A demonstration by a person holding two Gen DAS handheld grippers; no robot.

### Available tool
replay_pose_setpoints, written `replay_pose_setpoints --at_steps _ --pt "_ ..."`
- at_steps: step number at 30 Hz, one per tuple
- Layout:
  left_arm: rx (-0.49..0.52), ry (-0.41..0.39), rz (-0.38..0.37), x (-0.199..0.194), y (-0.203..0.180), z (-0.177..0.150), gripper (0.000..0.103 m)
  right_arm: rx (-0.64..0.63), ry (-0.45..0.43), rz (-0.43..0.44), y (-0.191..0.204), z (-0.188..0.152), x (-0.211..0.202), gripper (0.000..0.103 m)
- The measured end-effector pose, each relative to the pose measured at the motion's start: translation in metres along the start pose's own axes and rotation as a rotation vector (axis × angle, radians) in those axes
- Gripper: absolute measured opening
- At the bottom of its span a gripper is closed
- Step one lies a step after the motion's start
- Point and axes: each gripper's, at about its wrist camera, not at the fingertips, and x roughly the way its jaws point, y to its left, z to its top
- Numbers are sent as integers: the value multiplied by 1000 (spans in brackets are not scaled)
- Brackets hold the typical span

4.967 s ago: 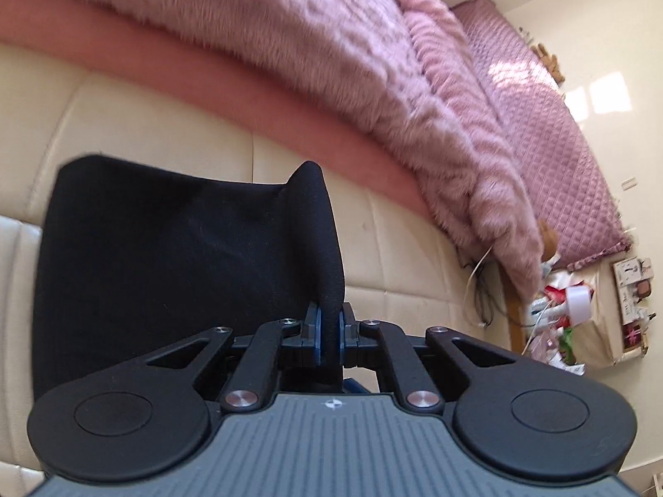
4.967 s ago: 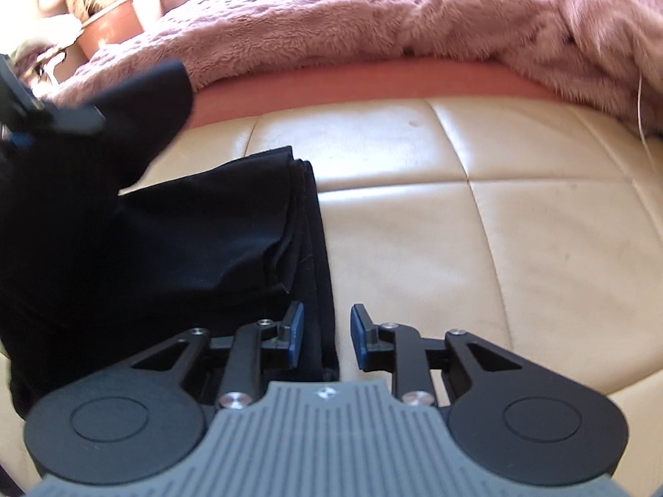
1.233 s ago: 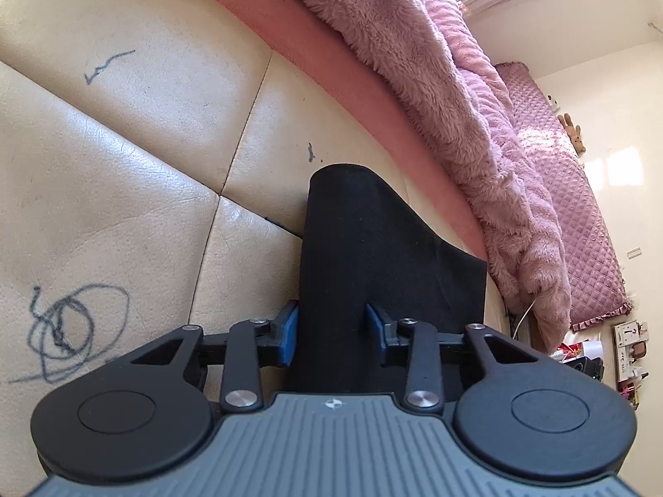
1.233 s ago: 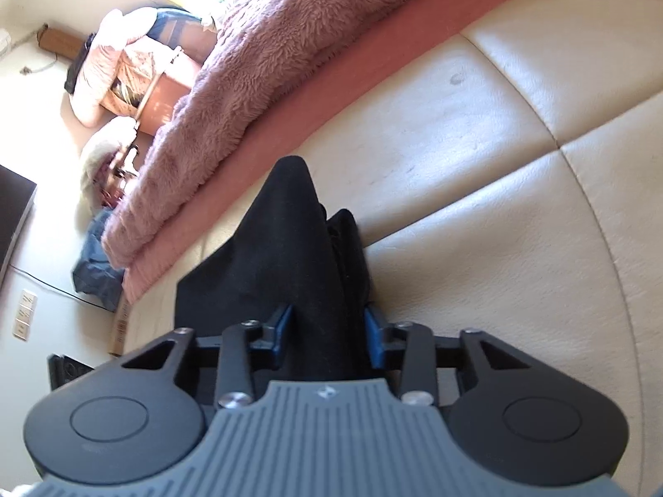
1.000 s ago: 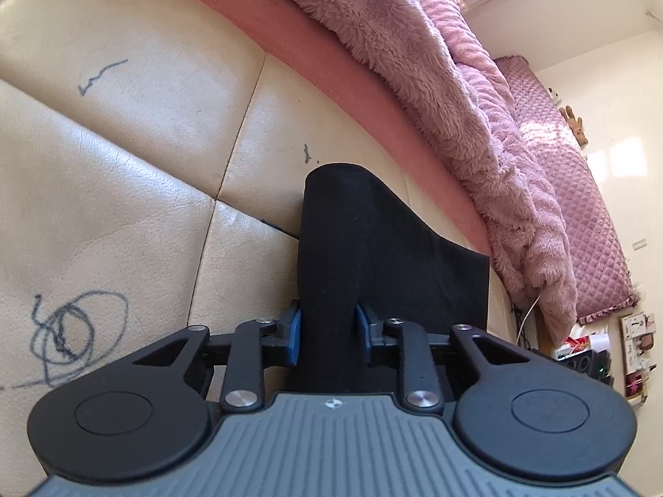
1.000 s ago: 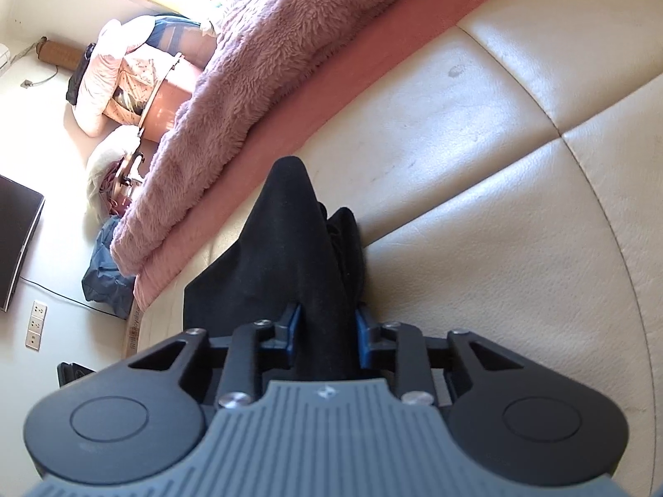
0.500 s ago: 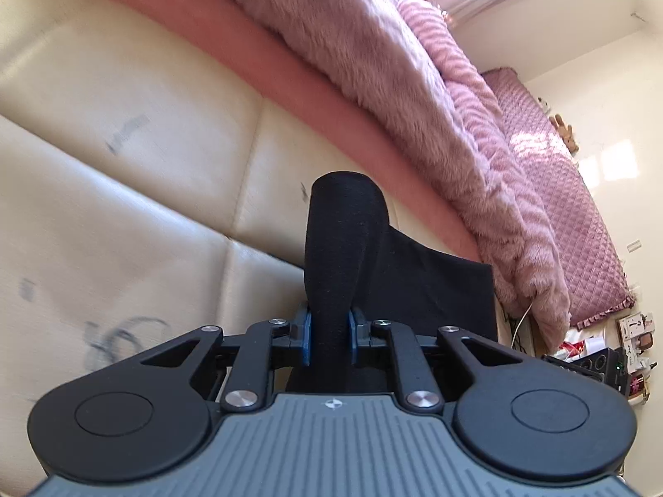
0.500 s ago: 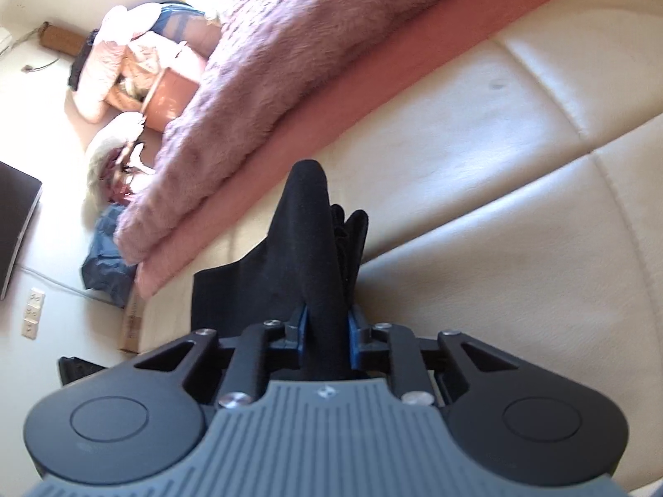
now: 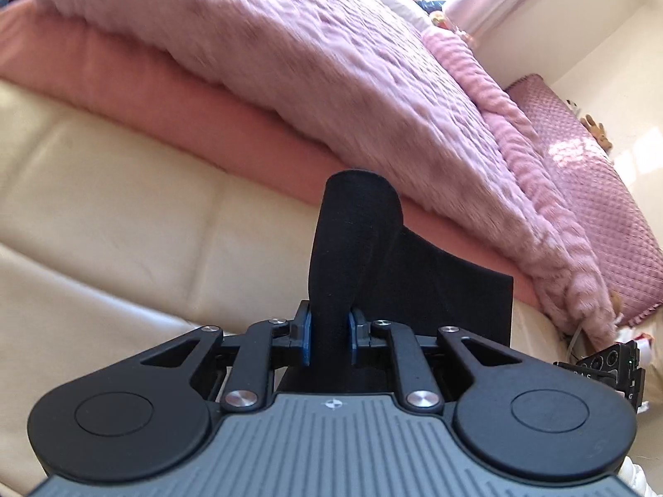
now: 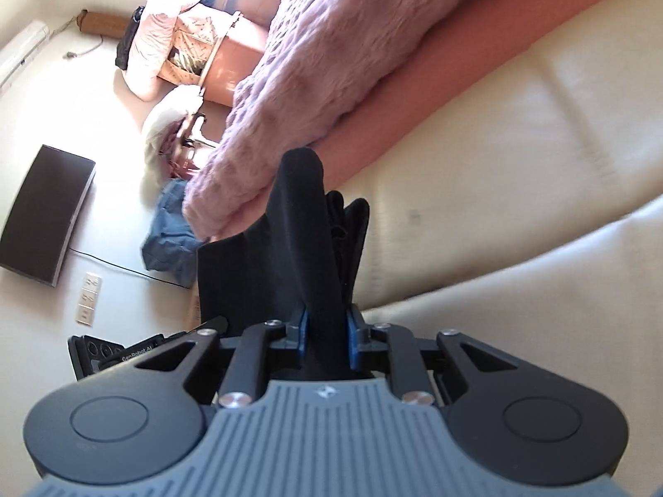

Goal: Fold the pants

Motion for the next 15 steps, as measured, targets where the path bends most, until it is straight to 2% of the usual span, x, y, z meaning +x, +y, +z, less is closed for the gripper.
replay_pose_setpoints --at_steps 3,9,15 --pt "13 5 25 3 15 11 18 10 15 17 11 0 29 14" --pt "-22 38 35 24 54 17 18 11 40 -7 14 8 71 13" --pt "-74 58 35 45 85 10 20 11 57 -79 0 19 94 13"
